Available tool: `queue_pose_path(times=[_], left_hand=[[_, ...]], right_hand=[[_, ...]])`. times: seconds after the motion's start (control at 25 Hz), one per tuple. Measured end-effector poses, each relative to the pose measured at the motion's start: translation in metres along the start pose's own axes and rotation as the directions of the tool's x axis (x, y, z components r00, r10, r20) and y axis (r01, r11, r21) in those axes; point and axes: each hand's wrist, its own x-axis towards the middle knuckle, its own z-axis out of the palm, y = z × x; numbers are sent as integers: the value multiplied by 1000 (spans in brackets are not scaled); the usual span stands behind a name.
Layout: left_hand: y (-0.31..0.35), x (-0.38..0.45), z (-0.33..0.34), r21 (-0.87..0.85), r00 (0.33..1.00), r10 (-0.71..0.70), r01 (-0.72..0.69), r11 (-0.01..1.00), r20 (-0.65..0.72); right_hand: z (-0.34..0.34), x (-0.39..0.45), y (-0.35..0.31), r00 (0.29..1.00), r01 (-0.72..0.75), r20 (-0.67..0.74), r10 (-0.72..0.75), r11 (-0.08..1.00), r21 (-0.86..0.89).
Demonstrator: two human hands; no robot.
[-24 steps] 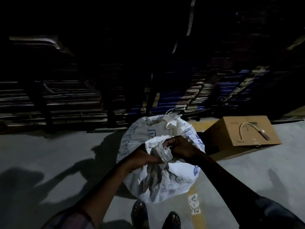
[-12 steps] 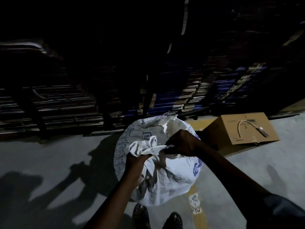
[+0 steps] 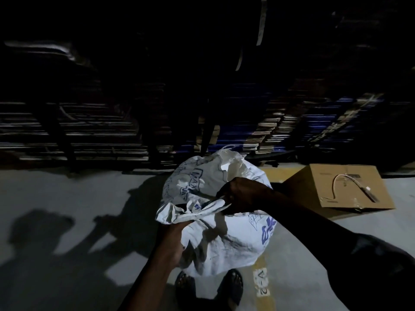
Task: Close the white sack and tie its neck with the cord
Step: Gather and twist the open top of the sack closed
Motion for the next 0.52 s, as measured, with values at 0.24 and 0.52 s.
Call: queue_pose_path(times=[0.24, 0.52], left_hand=[[-33, 1, -12, -3, 964, 123, -127, 992, -235], [-35, 5, 3, -147, 972, 9, -45, 988, -235]], right_hand=[[4, -42, 11, 991, -130, 69, 111, 906, 402], [19, -53, 9, 999, -50, 21, 47, 978, 201]])
